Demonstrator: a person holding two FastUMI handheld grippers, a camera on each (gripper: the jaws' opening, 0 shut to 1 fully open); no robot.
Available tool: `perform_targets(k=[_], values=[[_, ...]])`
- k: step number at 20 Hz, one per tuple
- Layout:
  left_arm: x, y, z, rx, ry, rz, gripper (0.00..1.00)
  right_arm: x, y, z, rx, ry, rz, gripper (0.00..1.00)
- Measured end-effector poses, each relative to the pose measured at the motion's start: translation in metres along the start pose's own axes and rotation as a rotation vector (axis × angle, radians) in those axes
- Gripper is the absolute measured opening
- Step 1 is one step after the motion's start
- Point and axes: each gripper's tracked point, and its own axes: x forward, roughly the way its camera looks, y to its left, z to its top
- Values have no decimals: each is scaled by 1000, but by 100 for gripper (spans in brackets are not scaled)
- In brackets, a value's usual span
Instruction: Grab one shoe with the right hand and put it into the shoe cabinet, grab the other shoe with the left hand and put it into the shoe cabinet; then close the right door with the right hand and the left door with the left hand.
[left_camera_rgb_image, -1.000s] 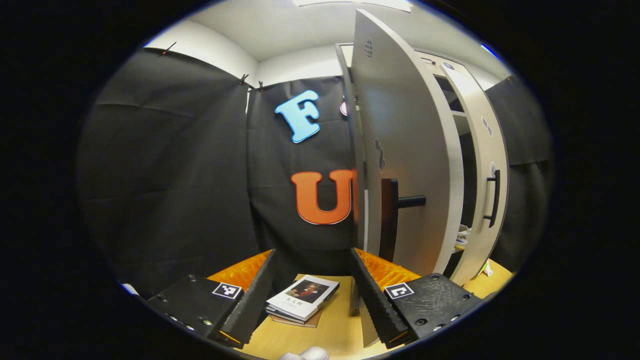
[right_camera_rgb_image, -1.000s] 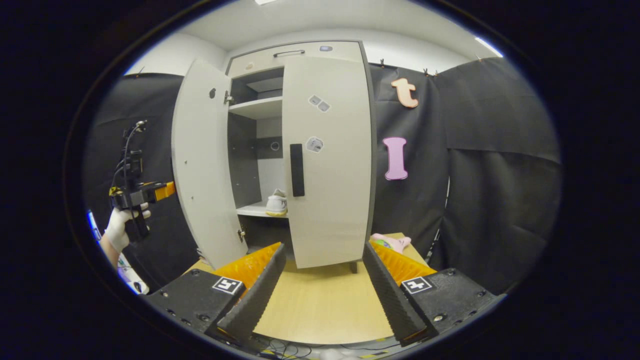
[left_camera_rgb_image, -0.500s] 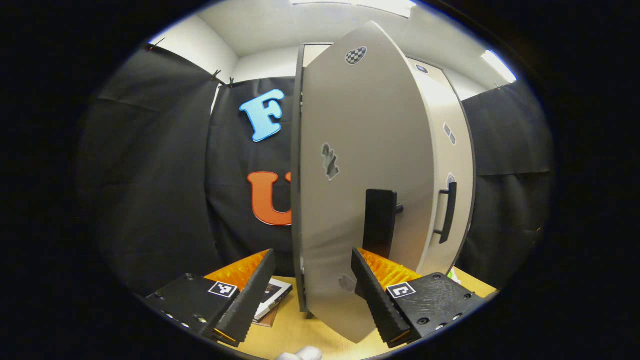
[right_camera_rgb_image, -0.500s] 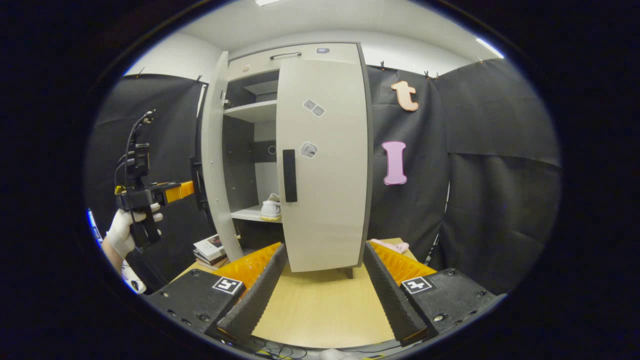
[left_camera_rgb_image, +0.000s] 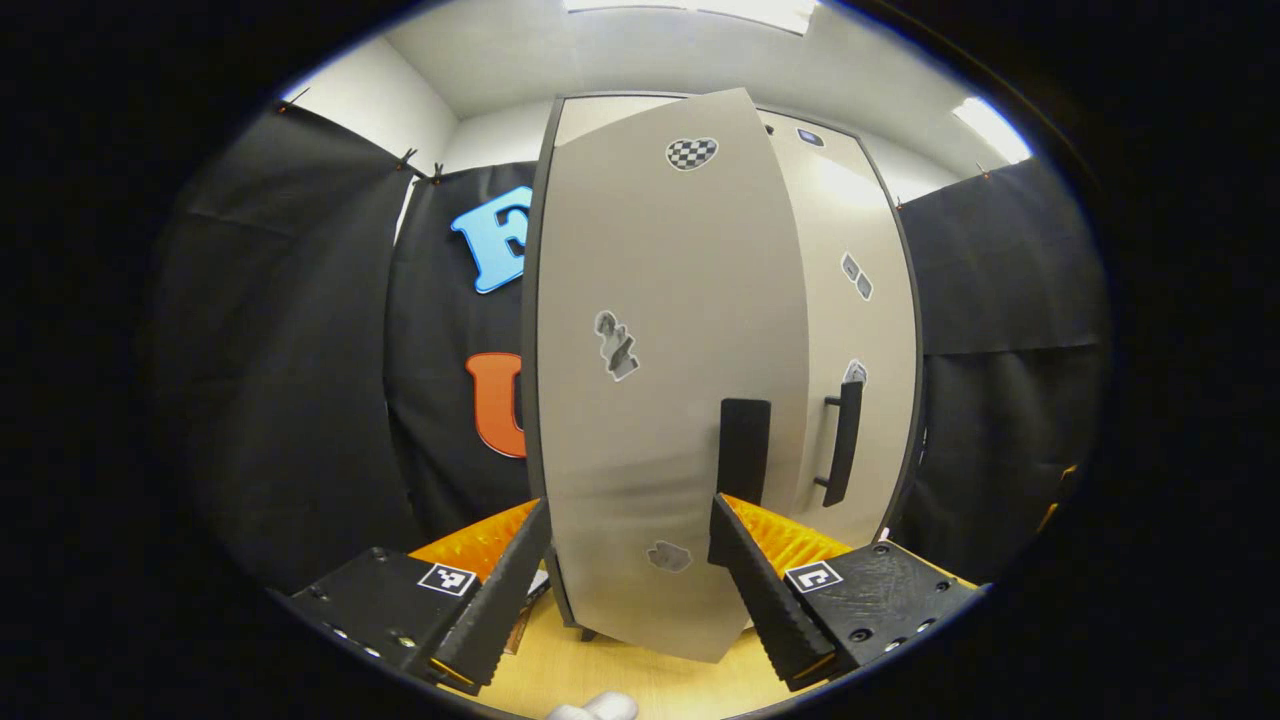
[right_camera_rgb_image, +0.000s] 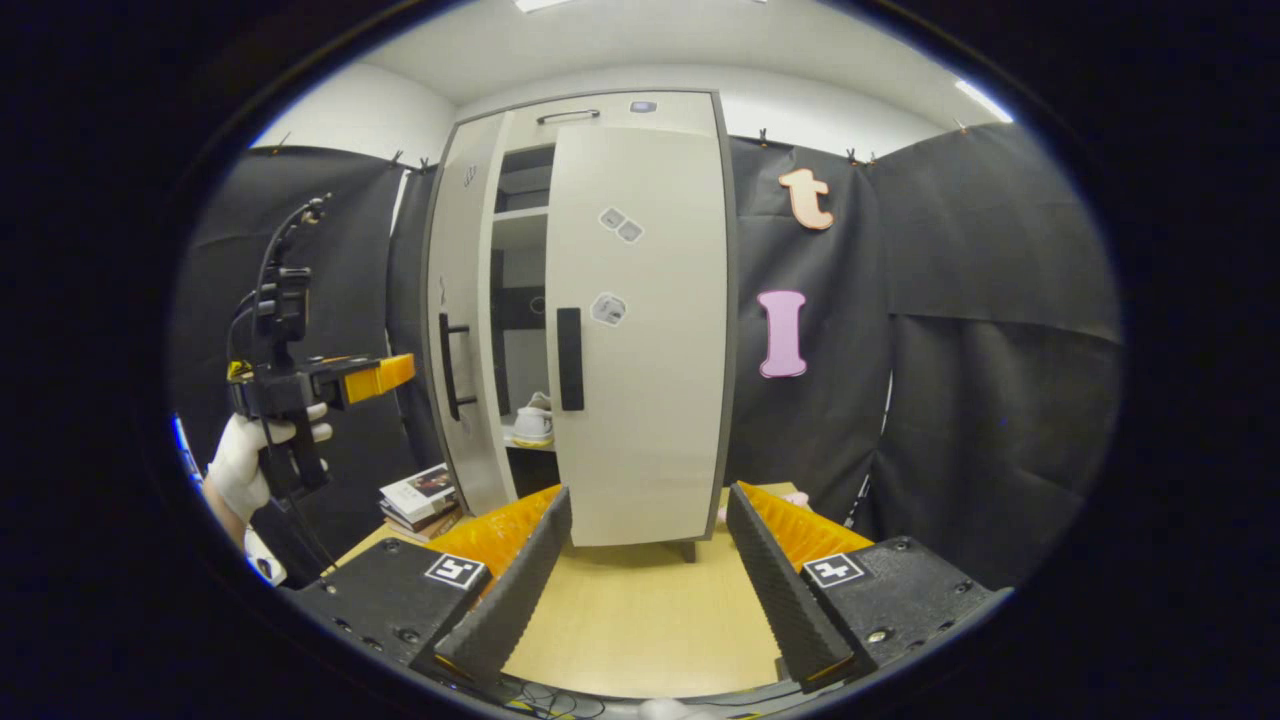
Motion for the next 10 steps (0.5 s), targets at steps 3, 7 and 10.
perform_targets(k=[3, 7, 10], values=[[-27, 1, 4, 7, 9, 18, 96, -2, 3, 5, 2, -10, -3, 100], [-65, -3, 11, 19, 8, 18, 100, -4, 3, 13, 0, -26, -21, 100], [-95, -4, 13, 10, -2, 26, 100, -6, 5, 18, 6, -41, -29, 100]])
